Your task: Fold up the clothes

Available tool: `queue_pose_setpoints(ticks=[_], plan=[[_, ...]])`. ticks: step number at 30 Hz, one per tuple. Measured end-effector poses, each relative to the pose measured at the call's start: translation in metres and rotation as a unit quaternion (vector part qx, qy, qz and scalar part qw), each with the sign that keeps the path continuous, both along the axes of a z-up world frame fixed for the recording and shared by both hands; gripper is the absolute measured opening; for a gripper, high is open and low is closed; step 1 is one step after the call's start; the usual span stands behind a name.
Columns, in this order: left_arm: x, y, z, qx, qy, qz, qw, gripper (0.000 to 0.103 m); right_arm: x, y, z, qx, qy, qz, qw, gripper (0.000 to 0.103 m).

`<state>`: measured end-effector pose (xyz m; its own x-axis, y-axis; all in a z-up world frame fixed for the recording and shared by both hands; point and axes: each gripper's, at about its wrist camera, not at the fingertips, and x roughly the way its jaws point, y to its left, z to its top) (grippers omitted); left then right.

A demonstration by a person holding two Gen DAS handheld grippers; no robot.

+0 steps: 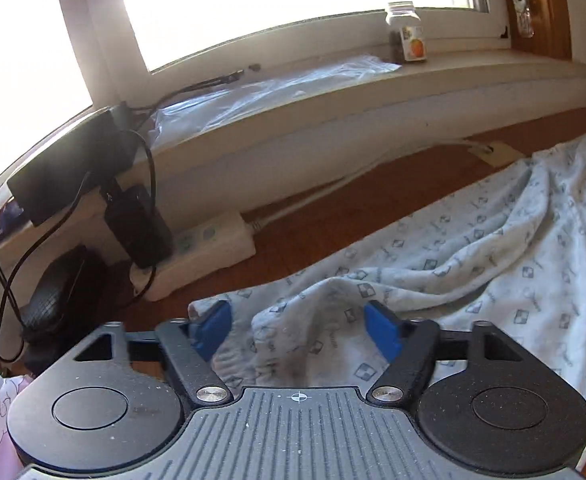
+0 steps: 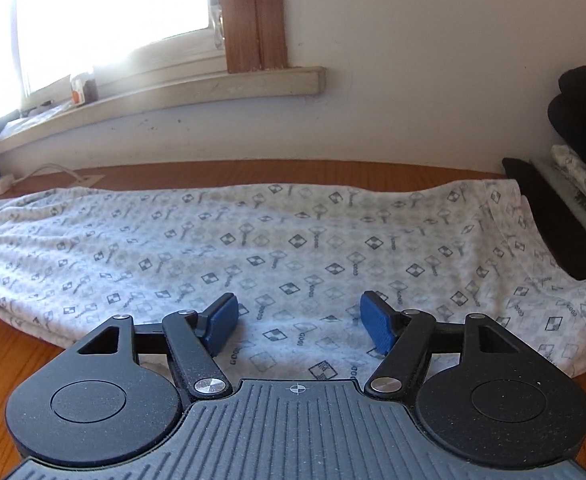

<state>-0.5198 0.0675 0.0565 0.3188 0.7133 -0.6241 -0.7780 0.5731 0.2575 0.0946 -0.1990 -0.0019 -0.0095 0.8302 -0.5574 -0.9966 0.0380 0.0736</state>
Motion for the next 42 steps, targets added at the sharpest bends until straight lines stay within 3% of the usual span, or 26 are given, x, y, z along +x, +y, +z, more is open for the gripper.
queue_pose_setpoints(ticks=[6, 7, 8, 9, 11, 14, 15, 17, 20, 21, 24, 26, 31, 37, 42], plan=[[-0.001, 0.015, -0.005, -0.013, -0.009, -0.017, 0.9997, 0.061, -0.003, 0.0, 0.0, -0.002, -0.008, 0.001, 1.0, 0.068], [-0.003, 0.019, -0.006, -0.029, -0.015, -0.013, 0.9994, 0.039, -0.003, 0.0, 0.0, -0.002, -0.008, 0.001, 1.0, 0.068], [-0.006, 0.025, -0.007, -0.051, -0.025, -0.005, 0.9984, 0.024, -0.002, 0.0, 0.0, -0.002, -0.008, 0.001, 1.0, 0.068], [-0.009, 0.027, -0.007, -0.059, -0.033, 0.005, 0.9977, 0.023, -0.002, 0.0, 0.0, -0.002, -0.008, 0.001, 1.0, 0.068], [-0.017, 0.023, 0.007, -0.037, -0.055, 0.028, 0.9974, 0.012, -0.002, 0.0, 0.0, -0.001, -0.007, 0.0, 1.0, 0.068], [-0.027, 0.018, 0.03, 0.005, -0.084, 0.066, 0.9943, 0.012, -0.002, 0.0, 0.0, -0.001, -0.007, 0.0, 1.0, 0.068], [-0.029, 0.018, 0.038, 0.023, -0.083, 0.083, 0.9928, 0.012, -0.001, 0.0, 0.0, 0.0, -0.006, 0.0, 1.0, 0.068], [-0.025, 0.03, 0.034, 0.007, -0.066, 0.103, 0.9925, 0.021, -0.001, 0.0, 0.001, 0.0, -0.005, 0.001, 1.0, 0.068], [-0.016, 0.049, 0.017, -0.024, -0.024, 0.13, 0.991, 0.046, 0.0, -0.001, 0.001, 0.001, -0.002, 0.001, 1.0, 0.068], [-0.013, 0.052, 0.01, -0.027, -0.009, 0.14, 0.9898, 0.06, 0.001, -0.001, 0.001, 0.001, -0.002, 0.001, 1.0, 0.068], [-0.009, 0.046, 0.005, -0.008, -0.001, 0.145, 0.9894, 0.063, 0.001, -0.002, 0.001, 0.003, -0.002, -0.001, 1.0, 0.068], [-0.007, 0.041, 0.005, 0.0, 0.0, 0.143, 0.9897, 0.071, 0.001, -0.002, 0.001, 0.003, -0.001, -0.001, 1.0, 0.069], [-0.012, 0.036, 0.015, 0.053, 0.031, 0.17, 0.9835, 0.071, 0.002, -0.002, 0.001, 0.004, 0.005, 0.0, 1.0, 0.069], [-0.03, 0.047, 0.017, 0.051, 0.034, 0.215, 0.9746, 0.068, 0.003, -0.002, 0.001, 0.006, 0.01, -0.003, 1.0, 0.069], [-0.016, 0.027, 0.021, 0.057, 0.018, 0.186, 0.9807, 0.075, 0.004, -0.002, 0.001, 0.006, 0.011, -0.002, 1.0, 0.07]])
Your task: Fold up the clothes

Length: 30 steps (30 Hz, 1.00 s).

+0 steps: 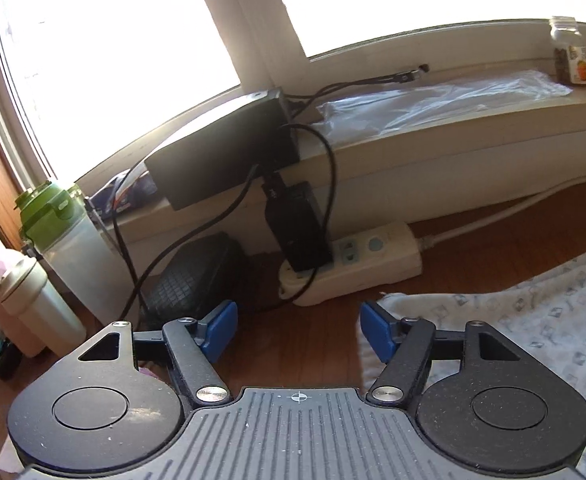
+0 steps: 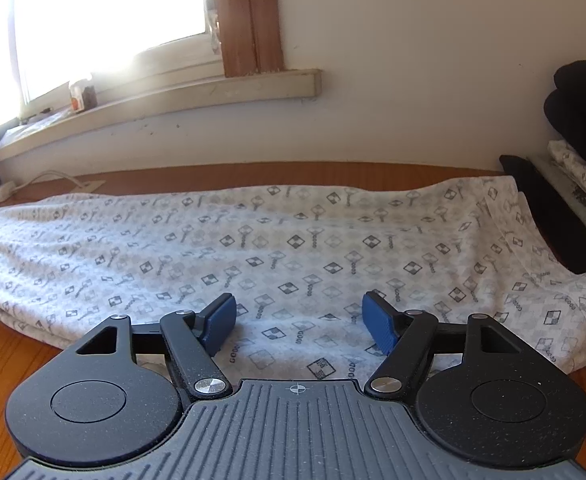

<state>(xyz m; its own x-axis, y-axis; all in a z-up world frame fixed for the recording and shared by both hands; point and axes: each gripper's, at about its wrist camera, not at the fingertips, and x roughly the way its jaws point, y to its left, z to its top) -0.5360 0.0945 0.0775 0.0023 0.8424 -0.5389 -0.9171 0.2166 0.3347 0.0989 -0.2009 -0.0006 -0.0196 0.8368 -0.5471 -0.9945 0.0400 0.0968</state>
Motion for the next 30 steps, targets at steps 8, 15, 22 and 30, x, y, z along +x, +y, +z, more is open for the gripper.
queue_pose_setpoints(ticks=[8, 15, 22, 30], plan=[[0.088, -0.056, -0.017, -0.022, -0.051, -0.138, 0.9889, 0.08, -0.006, -0.004, 0.002, 0.012, -0.014, -0.009, 1.0, 0.07], [0.162, -0.083, -0.03, -0.038, -0.069, -0.238, 0.968, 0.08, -0.047, -0.008, 0.007, 0.034, -0.024, 0.033, 0.999, 0.052], [0.238, -0.049, -0.027, -0.083, -0.057, -0.317, 0.9431, 0.069, -0.081, 0.006, 0.001, 0.02, -0.046, 0.079, 0.996, 0.054], [0.251, -0.034, -0.043, -0.147, -0.038, -0.358, 0.9215, 0.048, -0.065, 0.009, -0.002, 0.011, 0.013, 0.083, 0.996, 0.055]])
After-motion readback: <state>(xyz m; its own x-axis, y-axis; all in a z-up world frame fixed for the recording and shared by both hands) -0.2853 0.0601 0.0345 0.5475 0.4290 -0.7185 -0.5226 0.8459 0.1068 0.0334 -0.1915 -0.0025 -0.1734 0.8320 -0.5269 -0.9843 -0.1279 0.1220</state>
